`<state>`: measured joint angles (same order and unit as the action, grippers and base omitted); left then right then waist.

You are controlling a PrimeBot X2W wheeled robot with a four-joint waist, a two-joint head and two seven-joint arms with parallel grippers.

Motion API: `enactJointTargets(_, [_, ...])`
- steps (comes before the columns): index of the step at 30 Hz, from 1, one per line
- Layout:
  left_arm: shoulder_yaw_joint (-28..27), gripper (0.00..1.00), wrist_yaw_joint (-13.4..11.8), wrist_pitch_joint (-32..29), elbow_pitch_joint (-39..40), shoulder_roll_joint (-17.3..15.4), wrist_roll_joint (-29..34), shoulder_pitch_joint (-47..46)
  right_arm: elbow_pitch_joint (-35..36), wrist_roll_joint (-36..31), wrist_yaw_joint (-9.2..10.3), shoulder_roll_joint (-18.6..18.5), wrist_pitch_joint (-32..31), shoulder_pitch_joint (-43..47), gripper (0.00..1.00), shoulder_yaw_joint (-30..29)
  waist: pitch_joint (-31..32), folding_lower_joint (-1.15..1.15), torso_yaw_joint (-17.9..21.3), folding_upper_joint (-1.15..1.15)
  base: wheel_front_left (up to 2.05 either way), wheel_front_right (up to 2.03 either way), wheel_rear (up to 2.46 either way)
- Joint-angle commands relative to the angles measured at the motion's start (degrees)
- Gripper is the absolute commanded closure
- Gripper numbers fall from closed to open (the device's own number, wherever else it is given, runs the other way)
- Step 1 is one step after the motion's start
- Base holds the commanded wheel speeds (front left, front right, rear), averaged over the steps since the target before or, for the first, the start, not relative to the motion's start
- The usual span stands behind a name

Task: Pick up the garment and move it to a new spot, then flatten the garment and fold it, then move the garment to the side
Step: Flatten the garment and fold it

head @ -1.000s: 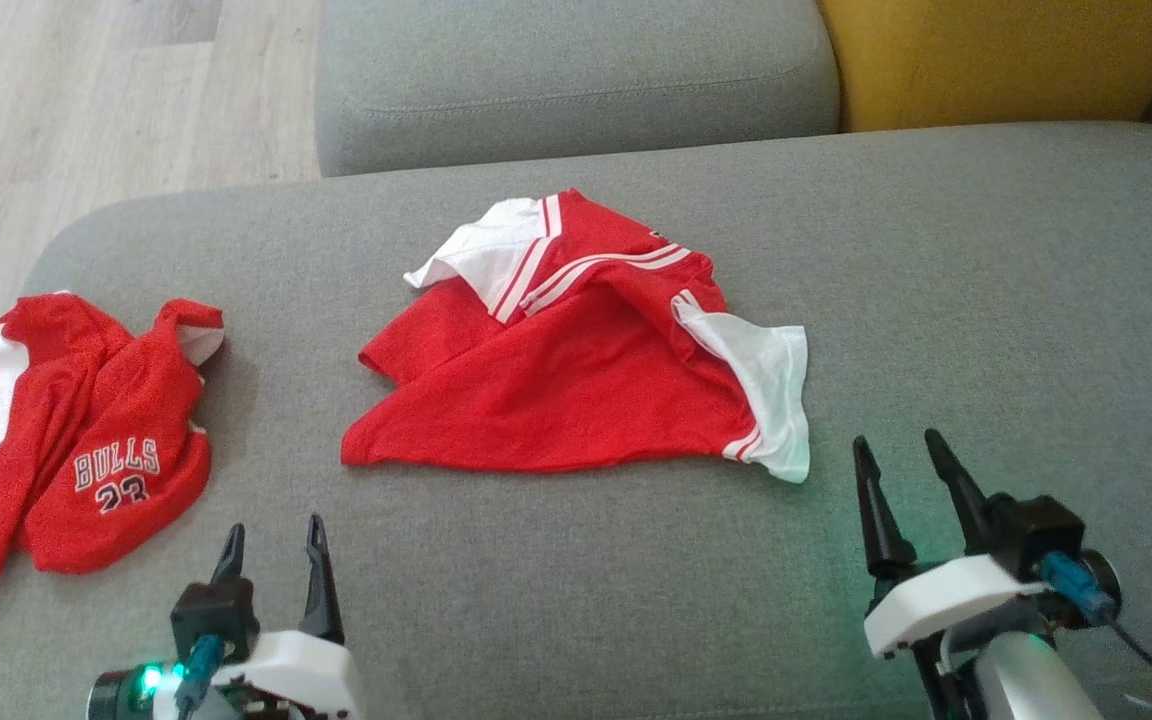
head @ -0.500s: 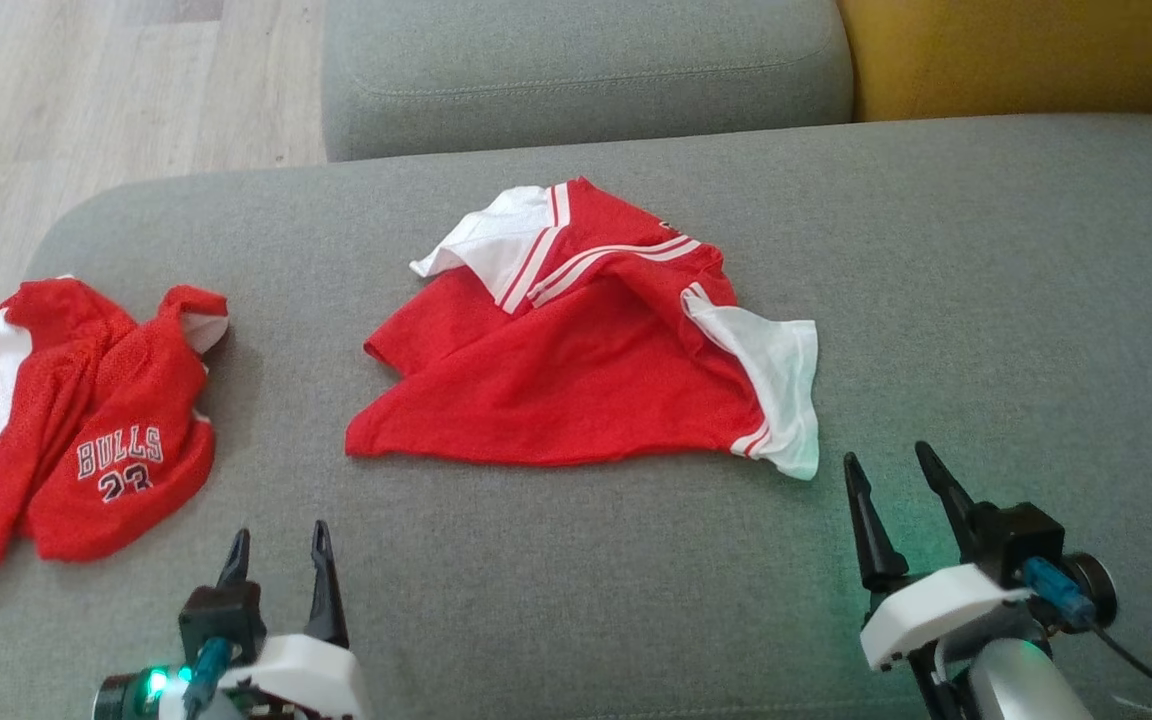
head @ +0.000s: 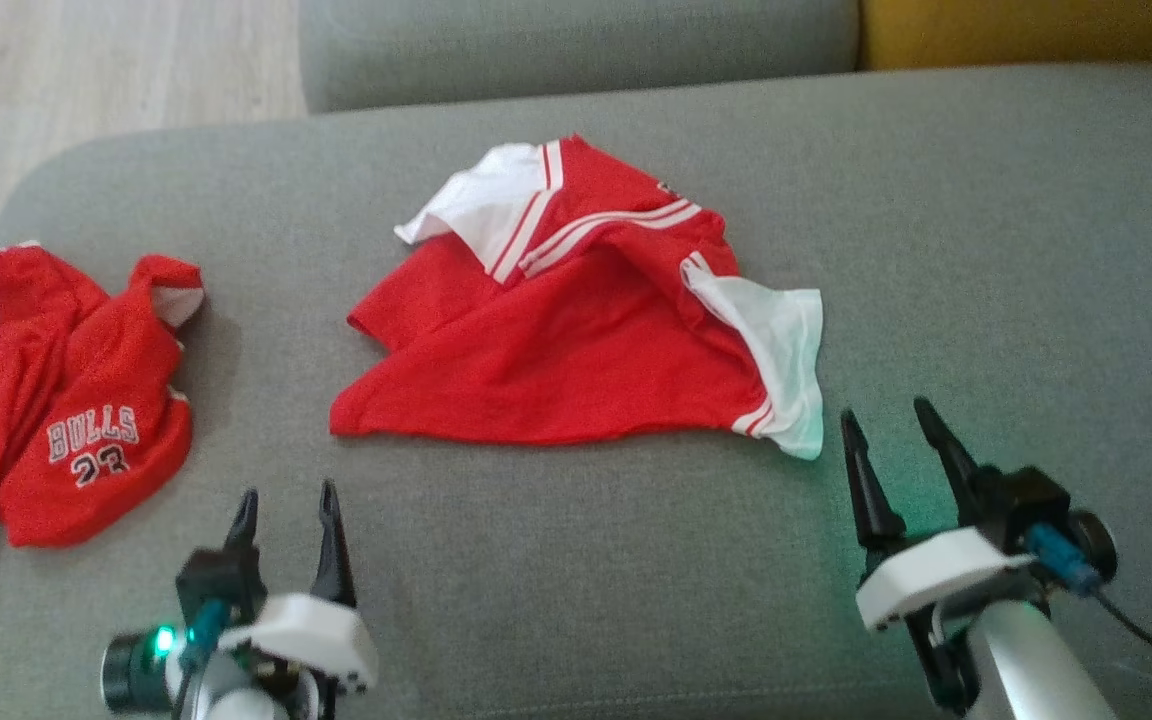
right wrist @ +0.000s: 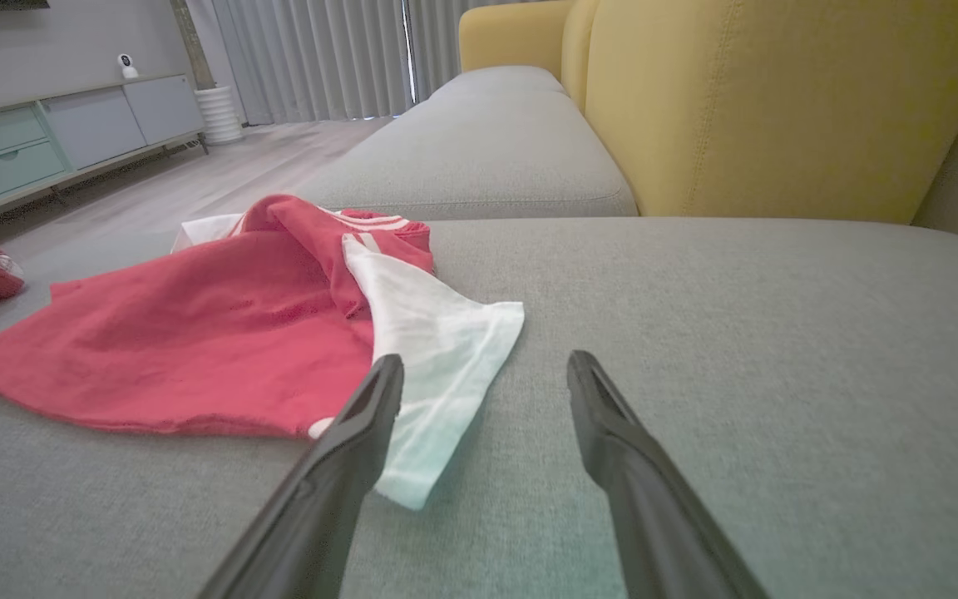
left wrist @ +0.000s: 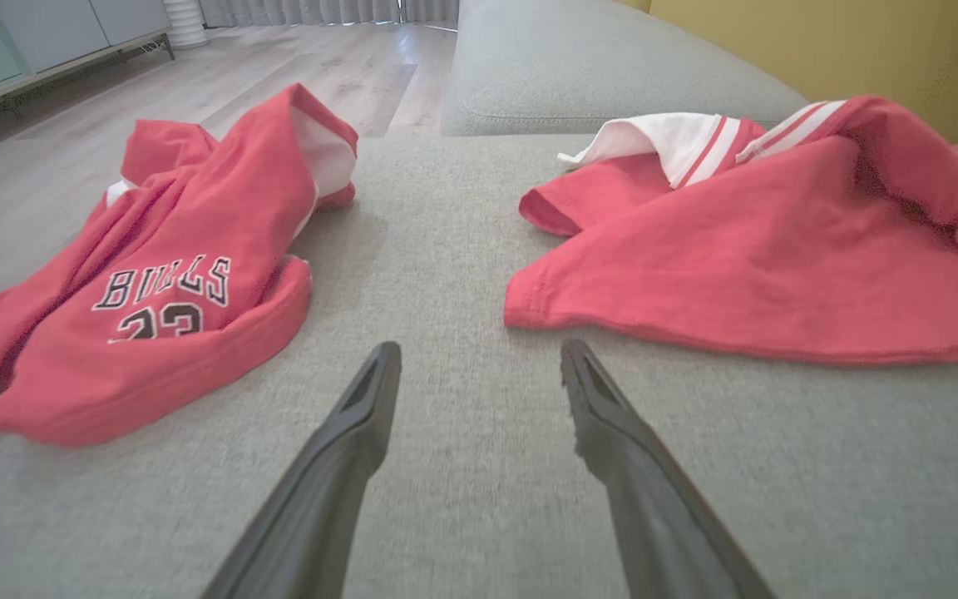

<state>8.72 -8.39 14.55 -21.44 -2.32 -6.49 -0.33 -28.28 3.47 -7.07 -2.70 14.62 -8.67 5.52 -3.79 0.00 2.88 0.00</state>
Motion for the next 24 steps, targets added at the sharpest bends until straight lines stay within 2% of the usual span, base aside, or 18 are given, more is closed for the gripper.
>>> enactJointTargets(1, [-1.52,0.0,0.22,0.45,1.58,-0.56,-0.37,-3.62,2.1,0.19,-0.42,-0.18,0.38,-2.75,0.0,1.65,-1.51,0.0,0.48,0.0,0.0,0.0,0.0])
enactJointTargets(14, [-4.31,0.0,4.1,0.45,-2.66,-0.56,-3.86,-12.53,6.65,2.32,-0.42,-0.18,0.38,-7.11,0.0,1.86,-9.78,0.0,4.56,0.0,0.0,0.0,0.0])
enactJointTargets(24, [-7.05,0.0,3.77,0.45,-6.43,-0.56,-6.02,-14.85,8.15,3.56,-0.42,-0.18,0.38,-8.51,0.0,1.7,-12.5,0.0,7.1,0.0,0.0,0.0,0.0])
